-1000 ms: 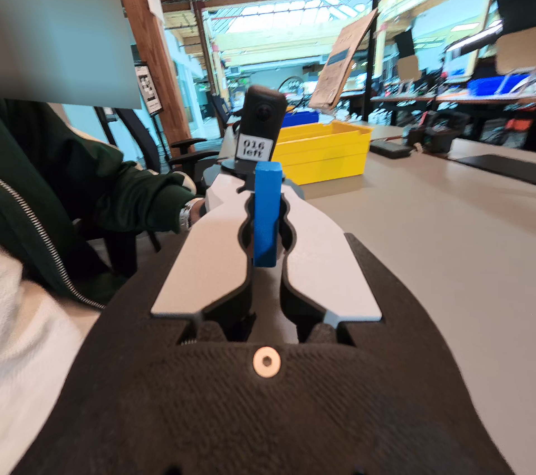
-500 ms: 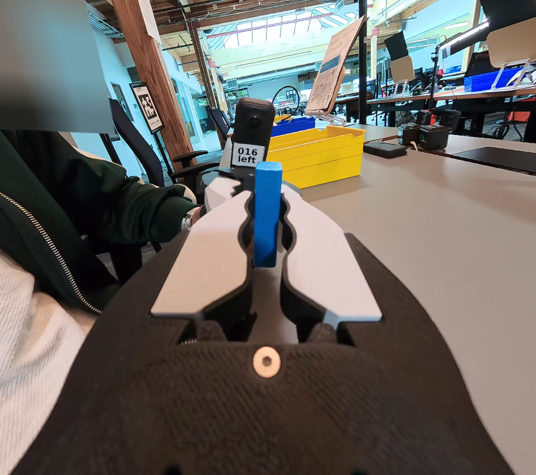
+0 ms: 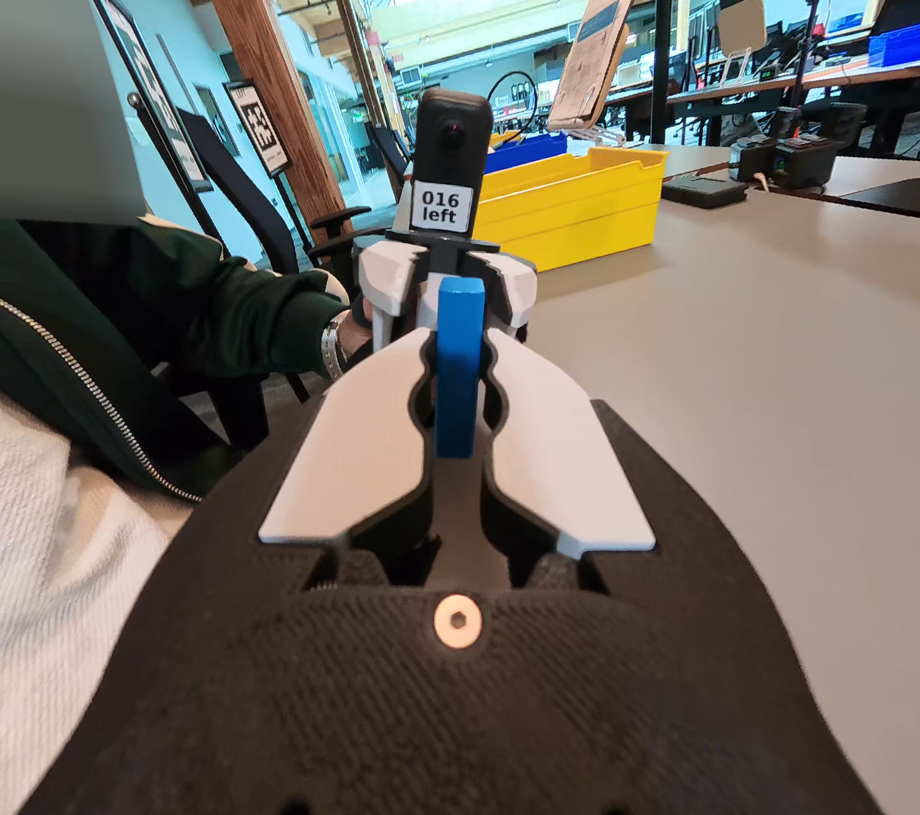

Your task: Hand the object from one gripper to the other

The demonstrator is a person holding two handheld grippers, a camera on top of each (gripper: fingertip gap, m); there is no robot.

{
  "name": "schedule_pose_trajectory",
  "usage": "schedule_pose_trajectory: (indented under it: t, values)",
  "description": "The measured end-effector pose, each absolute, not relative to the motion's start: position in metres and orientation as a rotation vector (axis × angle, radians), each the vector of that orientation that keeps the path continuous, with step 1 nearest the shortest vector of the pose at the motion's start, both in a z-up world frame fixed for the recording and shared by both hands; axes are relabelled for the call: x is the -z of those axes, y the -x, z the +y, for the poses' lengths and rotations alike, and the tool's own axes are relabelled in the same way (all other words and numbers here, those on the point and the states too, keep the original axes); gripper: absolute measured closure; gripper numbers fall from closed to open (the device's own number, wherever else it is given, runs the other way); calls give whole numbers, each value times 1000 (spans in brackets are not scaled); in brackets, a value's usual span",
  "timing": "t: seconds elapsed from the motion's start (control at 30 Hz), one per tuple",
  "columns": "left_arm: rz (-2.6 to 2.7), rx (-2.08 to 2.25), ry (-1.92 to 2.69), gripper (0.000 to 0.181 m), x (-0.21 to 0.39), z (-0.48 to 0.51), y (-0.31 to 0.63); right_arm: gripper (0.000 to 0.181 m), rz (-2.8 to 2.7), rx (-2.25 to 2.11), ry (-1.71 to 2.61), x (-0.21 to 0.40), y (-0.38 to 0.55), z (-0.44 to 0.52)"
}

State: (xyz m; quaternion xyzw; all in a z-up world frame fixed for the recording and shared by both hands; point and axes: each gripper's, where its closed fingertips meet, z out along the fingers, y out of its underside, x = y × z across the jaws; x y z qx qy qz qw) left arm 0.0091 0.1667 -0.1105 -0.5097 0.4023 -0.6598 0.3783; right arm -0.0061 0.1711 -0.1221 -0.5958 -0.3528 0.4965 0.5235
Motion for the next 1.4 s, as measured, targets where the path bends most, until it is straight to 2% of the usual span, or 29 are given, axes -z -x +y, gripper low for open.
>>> schedule_pose_trajectory:
  t: [0.17,0.4,0.5,0.6,0.8,0.9,1.07,1.2,1.4]
  values:
    - [1052,1674,1307,164,113,166,-8,165,-863,-1202,1429,124,9,168]
    - [1063,1668,1307,165,112,166,-8,165,-848,-1226,1432,123,9,168]
    - [1063,1671,1303,165,111,165,-7,158,-831,-1233,1438,123,8,170]
    - [1055,1668,1300,165,109,167,-6,145,-785,-1235,1441,121,5,175]
    - [1004,1678,1311,165,107,176,-1,96,-668,-1165,1433,120,-4,193]
    - [985,1680,1316,165,106,179,1,87,-680,-1146,1456,124,-3,195]
    - [984,1671,1314,165,106,180,2,100,-738,-1180,1515,131,4,187]
    - [982,1668,1310,165,105,181,2,137,-811,-1247,1576,140,9,177]
    - [985,1669,1307,165,104,180,2,163,-872,-1244,1577,142,13,170]
